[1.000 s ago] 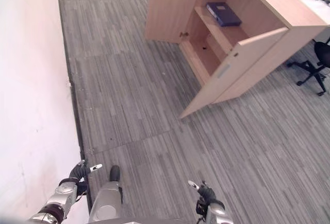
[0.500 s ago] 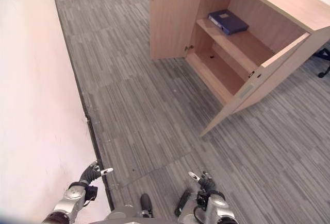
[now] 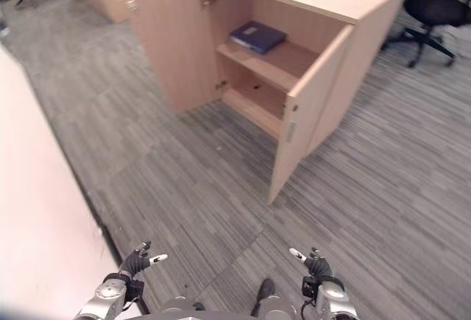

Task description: Put the empty folder in the office cabinet

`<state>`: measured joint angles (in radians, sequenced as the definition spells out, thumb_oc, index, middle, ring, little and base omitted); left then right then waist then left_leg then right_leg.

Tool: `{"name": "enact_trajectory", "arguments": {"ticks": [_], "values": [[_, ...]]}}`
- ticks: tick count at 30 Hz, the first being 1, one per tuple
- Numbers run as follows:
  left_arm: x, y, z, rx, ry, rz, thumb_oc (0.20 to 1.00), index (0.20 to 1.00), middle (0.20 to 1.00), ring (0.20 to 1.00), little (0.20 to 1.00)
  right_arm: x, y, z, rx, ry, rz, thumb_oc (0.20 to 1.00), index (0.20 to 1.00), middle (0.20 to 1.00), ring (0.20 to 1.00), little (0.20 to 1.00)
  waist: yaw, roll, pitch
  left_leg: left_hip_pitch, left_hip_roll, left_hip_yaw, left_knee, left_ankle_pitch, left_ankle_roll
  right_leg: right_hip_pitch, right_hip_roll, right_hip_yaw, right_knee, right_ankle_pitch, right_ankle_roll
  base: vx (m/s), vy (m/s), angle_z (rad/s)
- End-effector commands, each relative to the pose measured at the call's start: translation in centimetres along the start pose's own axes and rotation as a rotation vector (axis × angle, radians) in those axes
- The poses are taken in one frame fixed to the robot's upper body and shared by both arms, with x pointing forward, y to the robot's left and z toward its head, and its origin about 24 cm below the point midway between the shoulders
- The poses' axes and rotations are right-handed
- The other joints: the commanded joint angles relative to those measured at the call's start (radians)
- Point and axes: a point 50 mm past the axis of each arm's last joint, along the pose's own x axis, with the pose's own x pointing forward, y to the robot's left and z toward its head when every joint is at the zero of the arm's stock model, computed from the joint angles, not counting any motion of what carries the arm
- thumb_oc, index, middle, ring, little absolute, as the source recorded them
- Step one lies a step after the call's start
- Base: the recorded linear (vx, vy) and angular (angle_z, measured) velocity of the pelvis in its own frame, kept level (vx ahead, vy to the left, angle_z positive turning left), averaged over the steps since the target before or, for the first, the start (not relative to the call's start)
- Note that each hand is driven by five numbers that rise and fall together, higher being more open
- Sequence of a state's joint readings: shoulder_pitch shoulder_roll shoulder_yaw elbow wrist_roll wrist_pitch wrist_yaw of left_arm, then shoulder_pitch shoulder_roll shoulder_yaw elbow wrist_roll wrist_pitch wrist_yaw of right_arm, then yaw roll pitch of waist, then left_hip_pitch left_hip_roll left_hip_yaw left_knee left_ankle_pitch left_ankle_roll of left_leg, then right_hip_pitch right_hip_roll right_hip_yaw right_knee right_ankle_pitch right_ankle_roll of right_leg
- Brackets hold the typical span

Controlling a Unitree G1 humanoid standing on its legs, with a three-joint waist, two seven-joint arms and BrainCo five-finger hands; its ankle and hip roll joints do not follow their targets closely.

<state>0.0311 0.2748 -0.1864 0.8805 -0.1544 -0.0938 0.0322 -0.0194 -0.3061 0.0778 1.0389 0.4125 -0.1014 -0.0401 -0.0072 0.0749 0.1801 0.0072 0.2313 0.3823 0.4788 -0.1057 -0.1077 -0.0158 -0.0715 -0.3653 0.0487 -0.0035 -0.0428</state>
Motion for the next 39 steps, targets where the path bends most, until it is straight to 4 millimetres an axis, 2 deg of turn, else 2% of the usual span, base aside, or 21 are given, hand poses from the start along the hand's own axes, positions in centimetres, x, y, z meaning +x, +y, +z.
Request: {"name": "enact_trajectory", "arguments": {"ticks": [1,3,4,5,6,7,10,12,14,18,20,22,23,24,27,28,29,31,33,36,39], "values": [[0.7,0.5,3.0,-0.044,-0.119,0.033,1.0,1.0,1.0,1.0,1.0,0.4,-0.3,1.8,0.032,-0.051,-0.012,1.0,1.0,1.0,1.0,1.0,0.016,-0.008,0.071,-0.035,0.046,-0.121,-0.118,0.175,-0.038,0.087,-0.058,0.009,0.044,-0.101,0.114,0.08,0.121,-0.74],[0.7,0.2,3.2,-0.041,-0.127,0.025,1.0,1.0,1.0,1.0,1.0,0.3,-1.5,1.3,0.06,-0.03,-0.056,1.0,1.0,1.0,1.0,1.0,0.007,-0.002,0.072,-0.049,0.046,-0.218,-0.215,0.165,-0.035,0.091,-0.064,0.055,0.044,-0.112,0.131,0.13,0.157,-0.59],[0.7,0.2,3.2,-0.041,-0.126,0.025,1.0,1.0,1.0,1.0,1.0,0.3,-1.5,1.3,0.06,-0.03,-0.055,1.0,1.0,1.0,1.0,1.0,0.007,-0.003,0.071,-0.049,0.046,-0.218,-0.216,0.166,-0.034,0.091,-0.064,0.055,0.044,-0.112,0.131,0.17,0.191,-0.28],[0.6,0.1,3.0,-0.038,-0.119,0.024,1.0,1.0,1.0,1.0,1.0,0.2,-2.2,1.0,0.072,-0.017,-0.08,1.0,1.0,1.0,1.0,1.0,0.007,0.009,0.072,-0.064,0.053,-0.288,-0.321,0.172,-0.037,0.098,-0.065,0.09,0.046,-0.125,0.147,0.19,0.224,-0.16],[0.6,0.0,2.9,-0.038,-0.114,0.026,1.0,1.0,1.0,1.0,1.0,0.2,-2.4,1.1,0.07,-0.022,-0.085,1.0,1.0,1.0,1.0,1.0,0.008,0.017,0.072,-0.076,0.065,-0.314,-0.373,0.204,-0.043,0.103,-0.063,0.109,0.049,-0.133,0.155,0.2,0.22,-0.16],[0.7,0.0,2.8,-0.038,-0.114,0.026,1.0,1.0,1.0,1.0,1.0,0.2,-2.4,1.1,0.069,-0.022,-0.086,1.0,1.0,1.0,1.0,1.0,0.01,0.016,0.073,-0.069,0.064,-0.312,-0.381,0.207,-0.044,0.104,-0.064,0.111,0.053,-0.137,0.155,0.14,0.171,-0.36],[0.8,0.0,2.8,-0.045,-0.107,0.038,1.0,1.0,1.0,1.0,1.0,0.3,-2.7,1.3,0.059,-0.023,-0.095,1.0,1.0,1.0,1.0,1.0,0.021,0.032,0.086,-0.121,0.098,-0.394,-0.497,0.287,-0.063,0.126,-0.073,0.189,0.087,-0.177,0.178,0.23,0.226,-0.65],[0.8,0.1,2.6,-0.046,-0.101,0.045,1.0,1.0,1.0,1.0,1.0,0.3,-2.7,1.4,0.059,-0.027,-0.094,1.0,1.0,1.0,1.0,1.0,0.021,0.03,0.09,-0.127,0.11,-0.406,-0.511,0.295,-0.069,0.128,-0.079,0.212,0.1,-0.188,0.185,0.22,0.239,-0.77],[0.7,0.6,2.2,-0.052,-0.086,0.066,1.0,1.0,1.0,1.0,1.0,0.4,-2.5,1.6,0.056,-0.031,-0.087,1.0,1.0,1.0,1.0,1.0,0.027,0.026,0.088,-0.14,0.147,-0.463,-0.518,0.315,-0.086,0.118,-0.089,0.28,0.149,-0.218,0.199,0.26,0.332,-0.72],[0.7,1.0,1.8,-0.052,-0.069,0.079,1.0,1.0,1.0,1.0,1.0,0.4,-2.3,1.5,0.068,-0.023,-0.086,1.0,1.0,1.0,1.0,1.0,0.026,0.018,0.081,-0.145,0.181,-0.47,-0.505,0.329,-0.1,0.107,-0.105,0.316,0.197,-0.243,0.215,0.14,0.293,-0.55],[0.8,1.3,1.9,-0.016,-0.061,0.072,1.0,1.0,1.0,1.0,1.0,0.3,-2.1,0.9,0.107,-0.008,-0.081,1.0,1.0,1.0,1.0,1.0,0.013,0.008,0.055,-0.136,0.199,-0.411,-0.497,0.322,-0.103,0.099,-0.135,0.306,0.231,-0.246,0.248,0.22,0.611,-0.14],[1.1,1.8,2.7,0.048,-0.075,0.065,1.0,1.0,1.0,1.0,1.0,0.2,-1.3,-0.2,0.144,0.025,-0.066,1.0,1.0,1.0,1.0,1.0,0.004,-0.03,0.037,-0.134,0.16,-0.393,-0.455,0.27,-0.086,0.098,-0.186,0.312,0.266,-0.186,0.295,0.27,0.607,0.1],[1.3,2.0,3.1,0.086,-0.084,0.06,1.0,1.0,1.0,1.0,1.0,0.1,-1.0,-0.6,0.151,0.038,-0.058,1.0,1.0,1.0,1.0,1.0,0.002,-0.046,0.032,-0.135,0.141,-0.375,-0.429,0.246,-0.077,0.099,-0.206,0.315,0.278,-0.126,0.305,0.11,0.271,0.11],[1.3,2.0,3.1,0.087,-0.085,0.061,1.0,1.0,1.0,1.0,1.0,0.1,-1.0,-0.6,0.152,0.038,-0.058,1.0,1.0,1.0,1.0,1.0,0.004,-0.049,0.032,-0.136,0.139,-0.374,-0.425,0.244,-0.076,0.099,-0.209,0.316,0.276,-0.125,0.305,0.1,0.265,0.08],[1.4,2.1,4.1,0.119,-0.113,0.048,1.0,1.0,1.0,1.0,1.0,0.1,0.0,-0.9,0.184,0.052,-0.038,1.0,1.0,1.0,1.0,1.0,0.002,-0.063,0.03,-0.121,0.089,-0.318,-0.414,0.204,-0.036,0.061,-0.243,0.318,0.343,0.042,0.305,0.08,0.339,0.0],[1.4,2.1,4.3,0.123,-0.119,0.046,1.0,1.0,1.0,1.0,1.0,0.2,0.4,-0.8,0.19,0.051,-0.031,1.0,1.0,1.0,1.0,1.0,0.005,-0.063,0.03,-0.113,0.075,-0.301,-0.417,0.195,-0.022,0.047,-0.253,0.314,0.368,0.091,0.305,0.13,0.601,-0.12],[1.3,2.4,4.4,0.118,-0.125,0.047,1.0,1.0,1.0,1.0,1.0,0.2,1.0,-0.8,0.196,0.054,-0.019,1.0,1.0,1.0,1.0,1.0,0.013,-0.055,0.036,-0.058,0.034,-0.251,-0.443,0.17,0.011,0.01,-0.307,0.24,0.437,0.169,0.305,0.13,0.658,-0.43],[1.0,2.5,3.5,0.127,-0.102,0.04,1.0,1.0,1.0,1.0,1.0,0.2,1.2,-0.9,0.185,0.06,-0.015,1.0,1.0,1.0,1.0,1.0,0.03,-0.042,0.037,-0.007,-0.009,-0.196,-0.482,0.153,0.04,-0.006,-0.365,0.088,0.489,0.195,0.305,0.15,0.669,-0.81],[0.8,2.3,2.5,0.148,-0.071,0.02,1.0,1.0,1.0,1.0,1.0,0.3,1.5,-0.6,0.172,0.055,-0.006,1.0,1.0,1.0,1.0,1.0,0.025,-0.027,0.037,0.033,-0.052,-0.169,-0.529,0.147,0.067,-0.032,-0.329,0.004,0.514,0.183,0.305,0.15,0.488,-0.63],[0.7,2.0,2.1,0.143,-0.061,0.012,1.0,1.0,1.0,1.0,1.0,0.3,1.6,-0.5,0.166,0.048,0.004,1.0,1.0,1.0,1.0,1.0,0.013,-0.012,0.057,0.075,-0.087,-0.16,-0.545,0.132,0.083,-0.081,-0.257,-0.009,0.533,0.144,0.303,0.1,0.236,-0.24],[0.7,1.9,2.0,0.116,-0.054,0.017,1.0,1.0,1.0,1.0,1.0,0.2,1.2,-1.0,0.152,0.063,-0.005,1.0,1.0,1.0,1.0,1.0,-0.002,-0.013,0.065,0.122,-0.141,-0.154,-0.557,0.104,0.093,-0.117,-0.195,-0.131,0.454,0.111,0.291,0.17,0.2,0.11]]}}
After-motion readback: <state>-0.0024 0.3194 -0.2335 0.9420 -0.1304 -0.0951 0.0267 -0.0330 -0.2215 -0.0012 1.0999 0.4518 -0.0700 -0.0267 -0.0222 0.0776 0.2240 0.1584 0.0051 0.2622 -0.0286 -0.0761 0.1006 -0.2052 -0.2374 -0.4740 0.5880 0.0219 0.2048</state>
